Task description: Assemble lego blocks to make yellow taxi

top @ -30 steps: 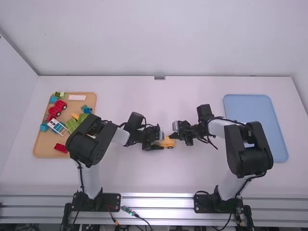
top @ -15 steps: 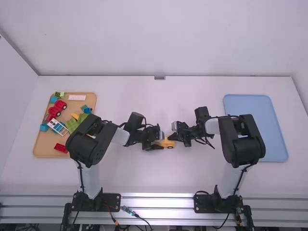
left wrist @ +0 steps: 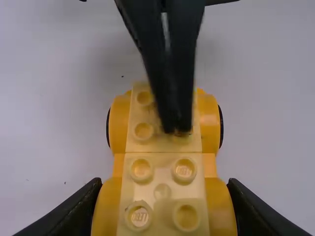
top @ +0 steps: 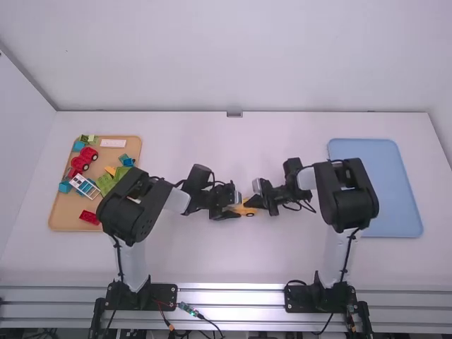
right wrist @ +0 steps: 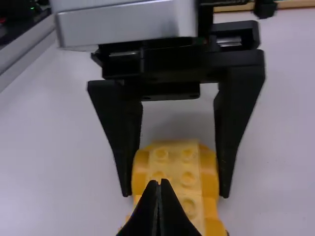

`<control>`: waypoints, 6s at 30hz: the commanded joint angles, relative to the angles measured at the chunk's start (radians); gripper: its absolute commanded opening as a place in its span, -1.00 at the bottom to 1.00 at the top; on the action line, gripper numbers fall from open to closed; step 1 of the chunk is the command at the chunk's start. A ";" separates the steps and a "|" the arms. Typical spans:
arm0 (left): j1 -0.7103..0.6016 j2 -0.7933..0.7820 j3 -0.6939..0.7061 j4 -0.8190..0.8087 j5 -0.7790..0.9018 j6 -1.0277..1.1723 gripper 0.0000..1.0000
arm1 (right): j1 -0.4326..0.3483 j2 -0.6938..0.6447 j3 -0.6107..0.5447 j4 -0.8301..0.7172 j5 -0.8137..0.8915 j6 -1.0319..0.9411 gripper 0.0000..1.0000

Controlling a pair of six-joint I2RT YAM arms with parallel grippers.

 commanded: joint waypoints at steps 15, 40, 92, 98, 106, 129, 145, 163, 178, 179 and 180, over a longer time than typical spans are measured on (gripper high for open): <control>-0.005 0.015 -0.011 -0.017 -0.069 -0.013 -0.97 | -0.098 -0.018 0.195 -0.533 0.041 -0.538 -1.00; -0.005 0.015 0.097 -0.216 -0.078 0.083 0.25 | -0.109 -0.226 0.397 -0.071 0.441 0.603 0.98; 0.898 -0.254 0.584 -0.965 -0.619 -1.366 1.00 | -0.032 -0.451 0.063 0.314 0.898 1.085 0.98; 0.891 -0.232 0.571 -0.931 -0.666 -1.370 0.99 | -0.032 -0.451 0.063 0.314 0.895 1.086 0.98; 0.891 -0.066 0.750 -1.096 -0.717 -1.378 0.99 | -0.026 -0.451 0.063 0.310 0.895 1.086 0.98; 0.872 0.187 0.917 -1.132 -0.724 -1.389 0.70 | 0.103 -0.451 0.063 0.323 1.077 1.089 0.98; 0.865 0.187 0.805 -1.046 -0.717 -1.413 0.61 | 0.096 -0.451 0.063 0.313 1.077 1.089 0.98; 0.843 0.187 0.806 -1.137 -0.755 -1.517 0.56 | 0.098 -0.451 0.063 0.309 1.077 1.089 0.98; 0.820 0.187 0.791 -1.123 -0.829 -1.565 0.54 | 0.098 -0.451 0.063 0.306 1.077 1.088 0.98; 0.820 0.187 0.790 -1.123 -0.830 -1.566 0.52 | 0.098 -0.451 0.063 0.305 1.077 1.089 0.98; 0.820 0.187 0.790 -1.124 -0.830 -1.569 0.50 | 0.098 -0.451 0.063 0.305 1.078 1.089 0.98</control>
